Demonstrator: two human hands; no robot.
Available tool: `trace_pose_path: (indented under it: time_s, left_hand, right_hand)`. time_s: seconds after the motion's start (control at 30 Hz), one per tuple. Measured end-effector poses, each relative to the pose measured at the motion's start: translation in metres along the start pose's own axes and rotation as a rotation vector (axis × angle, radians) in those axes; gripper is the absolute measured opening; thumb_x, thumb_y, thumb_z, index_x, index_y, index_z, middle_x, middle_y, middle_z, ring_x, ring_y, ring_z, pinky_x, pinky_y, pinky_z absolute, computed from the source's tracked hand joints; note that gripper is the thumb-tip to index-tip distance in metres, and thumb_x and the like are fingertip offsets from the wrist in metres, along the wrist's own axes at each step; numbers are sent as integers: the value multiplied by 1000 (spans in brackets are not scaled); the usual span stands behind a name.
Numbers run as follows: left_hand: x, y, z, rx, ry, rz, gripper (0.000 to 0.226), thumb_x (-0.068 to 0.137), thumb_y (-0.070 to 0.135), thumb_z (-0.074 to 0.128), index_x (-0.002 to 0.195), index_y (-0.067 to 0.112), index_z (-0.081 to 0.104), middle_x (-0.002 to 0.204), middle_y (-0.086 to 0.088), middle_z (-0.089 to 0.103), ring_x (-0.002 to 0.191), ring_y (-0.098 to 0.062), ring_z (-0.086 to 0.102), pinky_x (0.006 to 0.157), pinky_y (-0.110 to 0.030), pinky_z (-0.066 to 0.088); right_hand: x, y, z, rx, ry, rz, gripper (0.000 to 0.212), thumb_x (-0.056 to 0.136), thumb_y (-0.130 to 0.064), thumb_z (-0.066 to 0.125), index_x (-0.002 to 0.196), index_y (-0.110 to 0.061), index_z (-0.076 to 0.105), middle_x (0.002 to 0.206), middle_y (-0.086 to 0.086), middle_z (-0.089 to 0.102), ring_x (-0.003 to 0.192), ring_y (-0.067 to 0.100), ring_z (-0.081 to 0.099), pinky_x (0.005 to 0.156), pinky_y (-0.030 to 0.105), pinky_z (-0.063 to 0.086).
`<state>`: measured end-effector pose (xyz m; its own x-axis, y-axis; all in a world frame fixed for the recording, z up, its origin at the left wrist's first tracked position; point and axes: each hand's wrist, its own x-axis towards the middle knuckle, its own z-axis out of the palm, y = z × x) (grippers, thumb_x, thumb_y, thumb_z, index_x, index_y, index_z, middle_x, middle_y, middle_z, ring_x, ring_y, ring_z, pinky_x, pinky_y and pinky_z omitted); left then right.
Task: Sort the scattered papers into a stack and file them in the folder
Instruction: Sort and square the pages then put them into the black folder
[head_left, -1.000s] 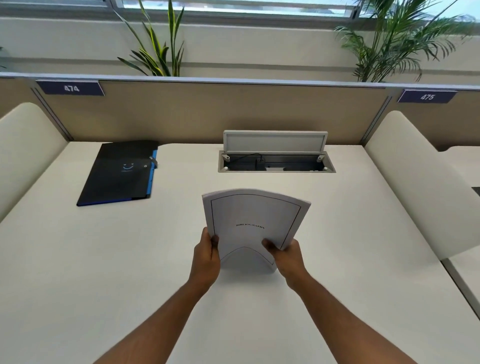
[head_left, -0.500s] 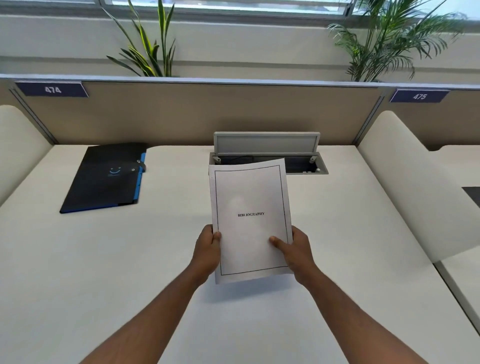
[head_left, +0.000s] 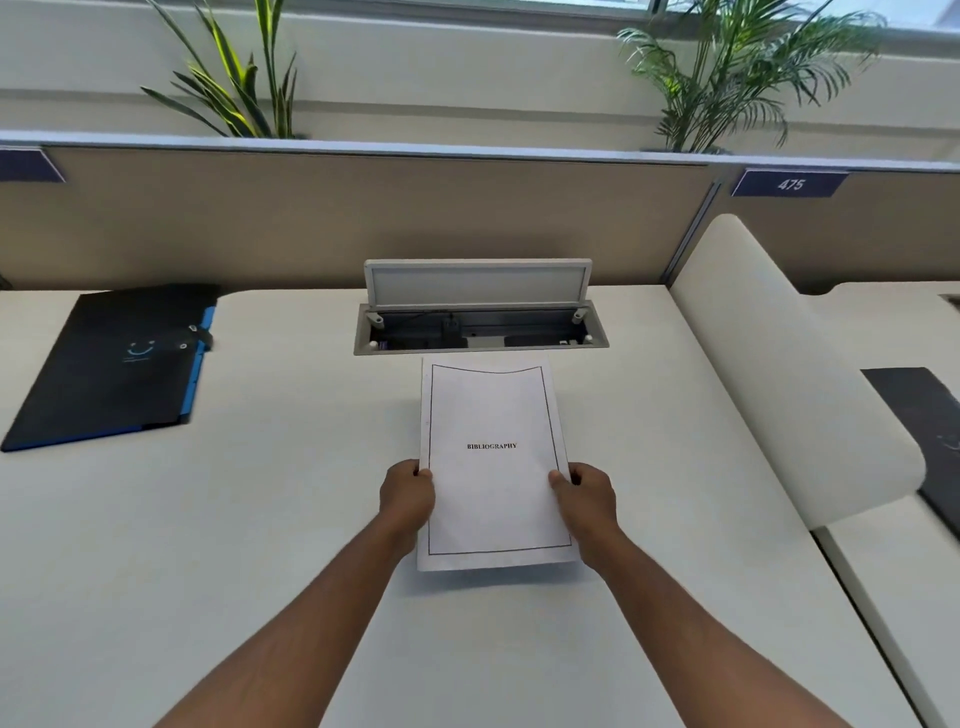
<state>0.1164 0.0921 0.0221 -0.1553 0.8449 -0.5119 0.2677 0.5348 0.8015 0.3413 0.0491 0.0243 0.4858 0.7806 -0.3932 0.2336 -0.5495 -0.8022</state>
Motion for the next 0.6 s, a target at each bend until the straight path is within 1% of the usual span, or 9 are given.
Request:
trace_pose_path:
  time_s: [0.07,0.1,0.13,0.17,0.23,0.33,0.47,0.53,0.6]
  left_hand:
    - [8,4,9,-7,-5,-21,29,94,6,39,93,-4,66,90,-14,66,77,-23,52,70,-31,41]
    - [11,7,13,-5,-11,-29,28,94,6,40,90,-2,67,87,-11,63,76,-22,50,70,-31,40]
    - [15,9,18,1,-16,-33,26,93,6,41,86,4,66,85,-9,60,76,-22,48,70,-31,38]
    - [18,12,23,6,-17,-38,24,93,6,43,84,11,65,84,-8,58,75,-21,47,71,-30,37]
    - [23,18,32,16,-2,-53,20,92,7,47,81,17,61,81,-5,55,74,-20,44,70,-30,35]
    - [31,24,46,57,53,-85,18,90,8,54,75,17,57,74,-5,49,70,-21,38,65,-28,31]
    - [37,26,56,94,117,-97,17,88,10,60,72,17,56,70,-3,51,68,-23,41,63,-27,35]
    - [37,26,57,145,139,-85,22,86,10,60,67,16,52,65,-4,48,65,-24,39,60,-28,34]
    - [37,26,57,225,157,-67,31,85,12,60,59,17,43,60,-3,43,60,-24,36,58,-28,32]
  right_hand:
    - [15,1,-9,-14,-23,39,27,93,-19,67,72,-4,60,69,0,54,66,20,45,62,30,37]
    - [23,2,-13,-28,-33,52,26,91,-19,69,73,-3,60,71,3,54,67,21,45,62,30,37]
    - [31,3,-16,-46,-43,58,25,90,-19,70,71,-7,60,71,4,52,67,21,44,62,29,35]
    - [39,2,-19,-69,-51,60,22,90,-19,72,72,-13,60,70,4,50,66,21,42,63,29,34]
    - [55,2,-24,-106,-54,68,24,89,-19,73,70,-16,58,67,3,50,64,21,42,61,29,34]
    - [76,1,-29,-153,-37,75,38,88,-18,75,58,-18,51,57,-5,49,56,18,43,56,28,34]
    - [89,0,-31,-206,-43,57,41,86,-20,75,57,-18,47,56,-5,47,56,19,42,57,30,33]
    - [91,1,-31,-227,-47,43,38,86,-21,74,59,-18,49,57,-2,48,58,20,42,59,31,34]
    - [90,2,-31,-241,-50,29,34,86,-23,74,62,-17,50,60,0,49,59,22,43,60,32,34]
